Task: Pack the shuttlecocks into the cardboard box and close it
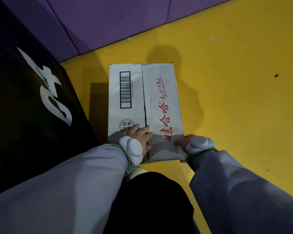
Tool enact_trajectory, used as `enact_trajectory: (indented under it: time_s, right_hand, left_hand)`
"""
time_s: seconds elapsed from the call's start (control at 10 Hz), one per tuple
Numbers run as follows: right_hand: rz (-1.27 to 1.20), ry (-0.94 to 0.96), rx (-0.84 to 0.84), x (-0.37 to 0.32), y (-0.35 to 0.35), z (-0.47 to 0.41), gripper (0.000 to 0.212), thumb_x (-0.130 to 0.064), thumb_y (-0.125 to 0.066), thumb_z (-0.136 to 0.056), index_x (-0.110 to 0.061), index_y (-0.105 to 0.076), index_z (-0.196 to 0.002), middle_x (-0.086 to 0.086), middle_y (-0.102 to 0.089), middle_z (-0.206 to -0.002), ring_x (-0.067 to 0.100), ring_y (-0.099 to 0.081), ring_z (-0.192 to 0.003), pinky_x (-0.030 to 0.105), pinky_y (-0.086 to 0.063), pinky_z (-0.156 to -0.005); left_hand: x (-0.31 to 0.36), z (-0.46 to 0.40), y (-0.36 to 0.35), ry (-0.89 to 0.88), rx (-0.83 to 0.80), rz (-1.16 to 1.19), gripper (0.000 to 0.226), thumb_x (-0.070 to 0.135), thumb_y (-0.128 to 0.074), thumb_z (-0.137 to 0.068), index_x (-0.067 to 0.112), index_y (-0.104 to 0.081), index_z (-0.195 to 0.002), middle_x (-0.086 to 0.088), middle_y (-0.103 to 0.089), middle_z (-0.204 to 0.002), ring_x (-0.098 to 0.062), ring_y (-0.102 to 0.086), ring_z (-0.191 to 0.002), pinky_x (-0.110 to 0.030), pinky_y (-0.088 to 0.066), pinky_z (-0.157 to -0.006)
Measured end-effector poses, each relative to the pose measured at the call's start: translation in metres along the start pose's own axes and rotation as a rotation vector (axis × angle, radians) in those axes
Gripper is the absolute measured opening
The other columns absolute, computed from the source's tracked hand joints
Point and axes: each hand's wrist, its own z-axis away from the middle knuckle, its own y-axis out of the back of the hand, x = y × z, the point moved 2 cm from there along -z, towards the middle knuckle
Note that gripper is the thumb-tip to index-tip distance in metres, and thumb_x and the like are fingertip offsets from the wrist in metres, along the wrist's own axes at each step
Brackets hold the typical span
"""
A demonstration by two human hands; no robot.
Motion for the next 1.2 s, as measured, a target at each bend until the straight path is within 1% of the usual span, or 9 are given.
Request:
enact_trajectory:
  time_s: [0.1,0.3,0.5,0.6,0.8,0.9,1.0,1.1,1.2]
  right_hand:
    - [0.019,0.055,0.089,-0.015,0.007,-0.003,0.053,-0.009,-0.066,-0.084,0.001,-0.049,-0.132,0.02,-0.05,-0.14,0.036,-0.05,-0.127,0.042,-0.044,-0.102]
    - [0.051,0.151,0.149,-0.055,0.0,-0.006,0.046,-0.007,-0.067,-0.082,0.0,-0.056,-0.125,0.021,-0.058,-0.131,0.036,-0.058,-0.118,0.041,-0.05,-0.094]
    - [0.128,0.236,0.086,-0.102,-0.036,0.001,0.053,-0.014,-0.064,-0.087,0.004,-0.047,-0.134,0.022,-0.057,-0.132,0.039,-0.061,-0.108,0.028,-0.051,-0.066]
    - [0.117,0.258,0.076,-0.121,-0.065,0.006,0.058,-0.022,-0.067,-0.084,-0.011,-0.047,-0.138,0.013,-0.061,-0.129,0.035,-0.06,-0.112,0.037,-0.053,-0.089]
    - [0.166,0.328,0.077,-0.136,-0.087,0.011,0.055,-0.027,-0.066,-0.082,-0.013,-0.052,-0.134,0.009,-0.061,-0.13,0.032,-0.059,-0.114,0.035,-0.051,-0.092]
    - [0.213,0.318,0.076,-0.137,-0.085,0.016,0.052,-0.026,-0.065,-0.084,-0.006,-0.054,-0.131,0.013,-0.061,-0.131,0.033,-0.058,-0.117,0.038,-0.05,-0.097]
    - [0.226,0.324,0.076,-0.135,-0.083,0.021,0.05,-0.019,-0.06,-0.088,0.001,-0.048,-0.133,0.015,-0.056,-0.136,0.033,-0.055,-0.122,0.041,-0.045,-0.104]
    - [0.282,0.354,0.037,-0.139,-0.083,0.043,0.067,-0.024,-0.058,-0.089,-0.009,-0.028,-0.147,0.012,-0.048,-0.143,0.032,-0.052,-0.124,0.038,-0.046,-0.102]
    - [0.213,0.422,0.111,-0.145,-0.072,0.069,0.069,-0.027,-0.06,-0.087,-0.011,-0.029,-0.146,0.013,-0.051,-0.141,0.034,-0.055,-0.121,0.04,-0.049,-0.098]
  left_hand:
    - [-0.006,-0.003,-0.004,0.042,0.068,0.024,0.059,0.038,-0.039,-0.096,0.032,-0.016,-0.15,0.017,-0.001,-0.161,-0.02,0.003,-0.15,-0.042,-0.008,-0.12]
    - [-0.033,-0.021,0.009,0.131,0.108,0.01,0.058,0.039,-0.036,-0.096,0.029,-0.015,-0.15,0.014,-0.003,-0.161,-0.024,-0.002,-0.15,-0.043,-0.007,-0.12]
    - [-0.072,-0.024,0.03,0.246,0.059,-0.058,0.064,0.042,-0.041,-0.094,0.021,-0.019,-0.15,0.004,-0.007,-0.162,-0.029,-0.011,-0.147,-0.043,-0.01,-0.119]
    - [-0.097,-0.014,0.04,0.357,0.059,-0.104,0.064,0.039,-0.041,-0.094,0.015,-0.019,-0.149,-0.002,-0.006,-0.161,-0.033,-0.016,-0.144,-0.042,-0.009,-0.12]
    - [-0.103,-0.014,0.044,0.456,0.075,-0.095,0.064,0.039,-0.034,-0.094,0.015,-0.015,-0.15,-0.001,-0.001,-0.162,-0.037,-0.007,-0.146,-0.047,0.0,-0.121]
    - [-0.098,-0.013,0.041,0.429,0.161,-0.005,0.058,0.035,-0.035,-0.095,0.016,-0.023,-0.148,0.001,-0.007,-0.162,-0.035,-0.007,-0.147,-0.045,-0.001,-0.122]
    - [-0.095,-0.009,0.038,0.425,0.211,0.022,0.059,0.033,-0.038,-0.093,0.016,-0.022,-0.148,0.001,-0.008,-0.162,-0.034,-0.008,-0.147,-0.044,-0.002,-0.122]
    - [-0.089,0.003,0.051,0.419,0.284,0.072,0.067,0.035,-0.043,-0.092,0.016,-0.015,-0.15,0.0,-0.006,-0.162,-0.029,-0.007,-0.148,-0.042,-0.004,-0.122]
    - [-0.079,0.02,0.072,0.387,0.362,0.112,0.074,0.04,-0.047,-0.091,0.016,-0.012,-0.15,-0.001,-0.004,-0.162,-0.028,-0.006,-0.149,-0.04,-0.006,-0.122]
